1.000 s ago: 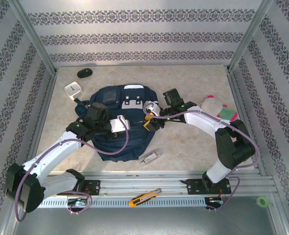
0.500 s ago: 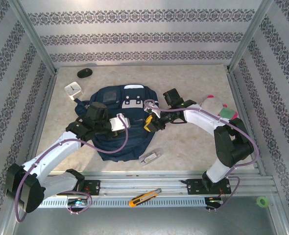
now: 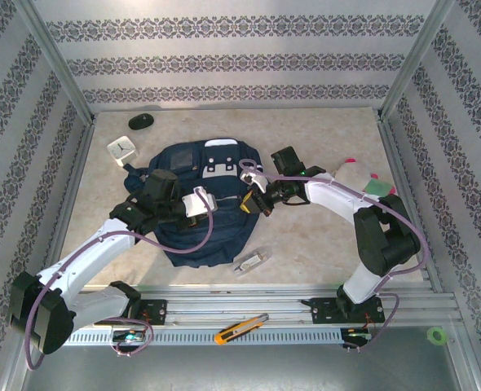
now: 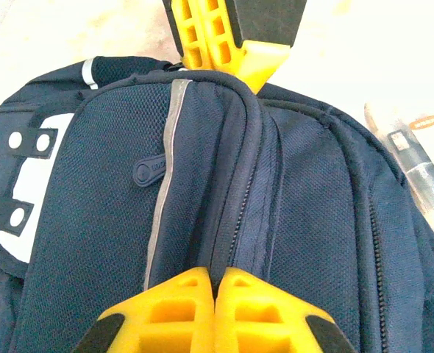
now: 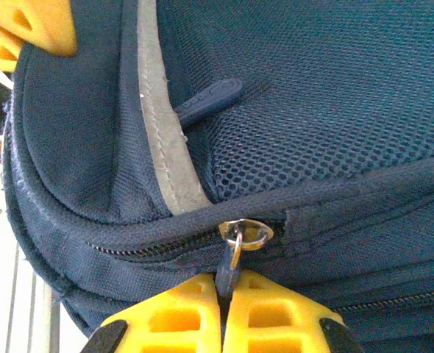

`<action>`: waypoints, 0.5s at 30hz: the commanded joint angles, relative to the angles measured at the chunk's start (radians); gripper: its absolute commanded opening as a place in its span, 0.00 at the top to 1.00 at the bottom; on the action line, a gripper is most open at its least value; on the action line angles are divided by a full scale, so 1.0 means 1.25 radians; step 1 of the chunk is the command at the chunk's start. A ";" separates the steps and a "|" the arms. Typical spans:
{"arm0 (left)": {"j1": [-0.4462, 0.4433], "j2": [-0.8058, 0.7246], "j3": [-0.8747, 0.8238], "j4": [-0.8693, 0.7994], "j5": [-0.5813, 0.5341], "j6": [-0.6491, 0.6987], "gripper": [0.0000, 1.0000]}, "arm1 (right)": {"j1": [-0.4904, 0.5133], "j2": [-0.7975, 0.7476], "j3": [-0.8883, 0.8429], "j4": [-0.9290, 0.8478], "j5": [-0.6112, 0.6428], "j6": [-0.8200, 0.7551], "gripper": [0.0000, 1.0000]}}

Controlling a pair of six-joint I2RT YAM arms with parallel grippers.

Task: Pack the student bag

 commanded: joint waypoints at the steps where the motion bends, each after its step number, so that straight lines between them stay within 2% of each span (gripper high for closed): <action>1: 0.007 -0.009 0.001 0.119 0.009 -0.061 1.00 | 0.007 -0.040 -0.008 0.050 0.003 0.015 1.00; 3: 0.007 0.000 0.001 0.137 -0.008 -0.094 1.00 | 0.014 -0.067 -0.018 0.055 0.004 0.018 1.00; 10: 0.003 0.029 0.010 0.199 -0.150 -0.181 1.00 | 0.044 -0.158 -0.063 0.048 0.015 0.048 1.00; 15: 0.001 0.046 0.019 0.207 -0.157 -0.188 1.00 | 0.072 -0.189 -0.088 0.056 0.019 0.080 1.00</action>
